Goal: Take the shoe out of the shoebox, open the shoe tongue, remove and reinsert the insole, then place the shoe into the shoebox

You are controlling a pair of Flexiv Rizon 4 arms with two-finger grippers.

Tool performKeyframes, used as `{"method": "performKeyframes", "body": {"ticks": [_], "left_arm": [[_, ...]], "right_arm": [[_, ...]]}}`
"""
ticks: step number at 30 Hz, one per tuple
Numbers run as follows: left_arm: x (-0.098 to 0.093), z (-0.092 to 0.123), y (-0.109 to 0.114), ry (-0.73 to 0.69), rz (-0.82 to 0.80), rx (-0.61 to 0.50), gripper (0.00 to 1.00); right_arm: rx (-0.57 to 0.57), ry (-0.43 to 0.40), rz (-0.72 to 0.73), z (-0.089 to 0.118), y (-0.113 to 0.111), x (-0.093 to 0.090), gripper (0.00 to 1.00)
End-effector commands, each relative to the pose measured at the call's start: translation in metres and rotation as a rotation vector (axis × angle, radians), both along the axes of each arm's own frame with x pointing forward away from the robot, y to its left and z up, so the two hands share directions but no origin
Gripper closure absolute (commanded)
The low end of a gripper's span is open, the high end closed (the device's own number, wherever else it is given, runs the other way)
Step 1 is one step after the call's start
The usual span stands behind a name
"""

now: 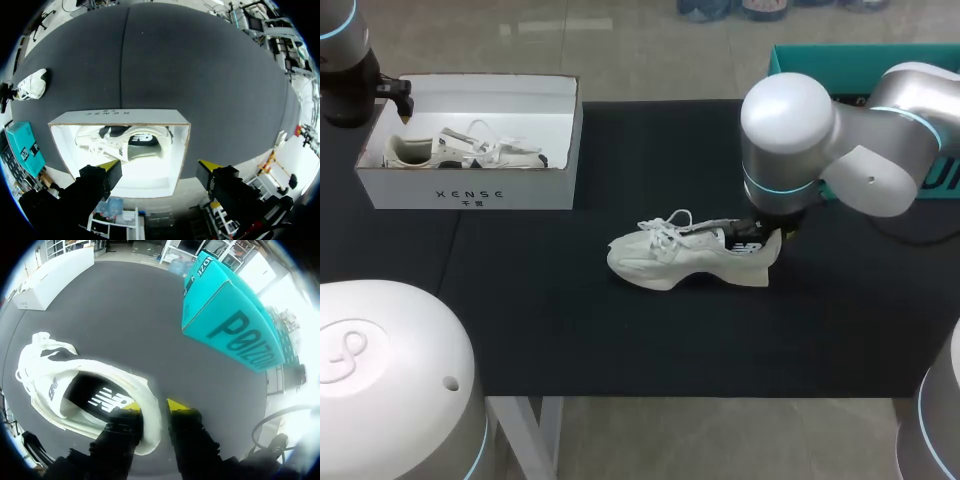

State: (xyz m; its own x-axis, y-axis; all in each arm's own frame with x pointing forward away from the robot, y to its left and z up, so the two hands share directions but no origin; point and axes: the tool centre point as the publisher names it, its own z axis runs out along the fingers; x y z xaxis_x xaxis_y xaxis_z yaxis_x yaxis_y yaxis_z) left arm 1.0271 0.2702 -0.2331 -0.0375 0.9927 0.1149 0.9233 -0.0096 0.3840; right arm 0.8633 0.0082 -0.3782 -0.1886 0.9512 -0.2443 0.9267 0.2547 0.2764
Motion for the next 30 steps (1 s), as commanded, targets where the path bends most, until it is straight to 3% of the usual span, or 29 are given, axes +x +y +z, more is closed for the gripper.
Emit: {"method": "performKeyframes", "body": {"ticks": [1,8,11,14,17,20,22,23,24,26,28,30], "left_arm": [[0.0,0.0,0.0,-0.001,-0.001,0.0,0.0],[0.0,0.0,0.0,-0.001,-0.001,0.0,0.0],[0.0,0.0,0.0,-0.001,-0.001,0.0,0.0],[0.0,0.0,0.0,-0.001,-0.001,0.0,0.0],[0.0,0.0,0.0,-0.001,-0.001,0.0,0.0],[0.0,0.0,0.0,-0.001,-0.001,0.0,0.0],[0.0,0.0,0.0,-0.001,-0.001,0.0,0.0],[0.0,0.0,0.0,-0.001,-0.001,0.0,0.0],[0.0,0.0,0.0,-0.001,-0.001,0.0,0.0],[0.0,0.0,0.0,-0.001,-0.001,0.0,0.0],[0.0,0.0,0.0,-0.001,-0.001,0.0,0.0],[0.0,0.0,0.0,-0.001,-0.001,0.0,0.0]], "right_arm": [[0.005,-0.009,-0.001,0.003,-0.002,0.0,0.0],[0.022,-0.067,0.006,0.03,-0.001,-0.003,0.0],[0.081,-0.073,0.076,0.047,0.002,-0.007,0.0],[0.188,-0.041,0.279,0.065,0.012,-0.016,0.0],[0.253,0.017,0.601,0.079,0.023,-0.035,0.0],[0.32,0.007,0.977,0.098,0.028,-0.062,0.0],[0.311,-0.091,1.27,0.113,0.026,-0.084,0.0],[0.374,-0.15,1.429,0.122,0.024,-0.099,0.0],[0.39,-0.245,1.598,0.131,0.02,-0.116,0.0],[0.537,-0.44,1.836,0.153,0.006,-0.144,0.0],[0.564,-0.568,1.873,0.166,-0.013,-0.149,0.0],[0.564,-0.568,1.873,0.166,-0.013,-0.149,0.0]]}}
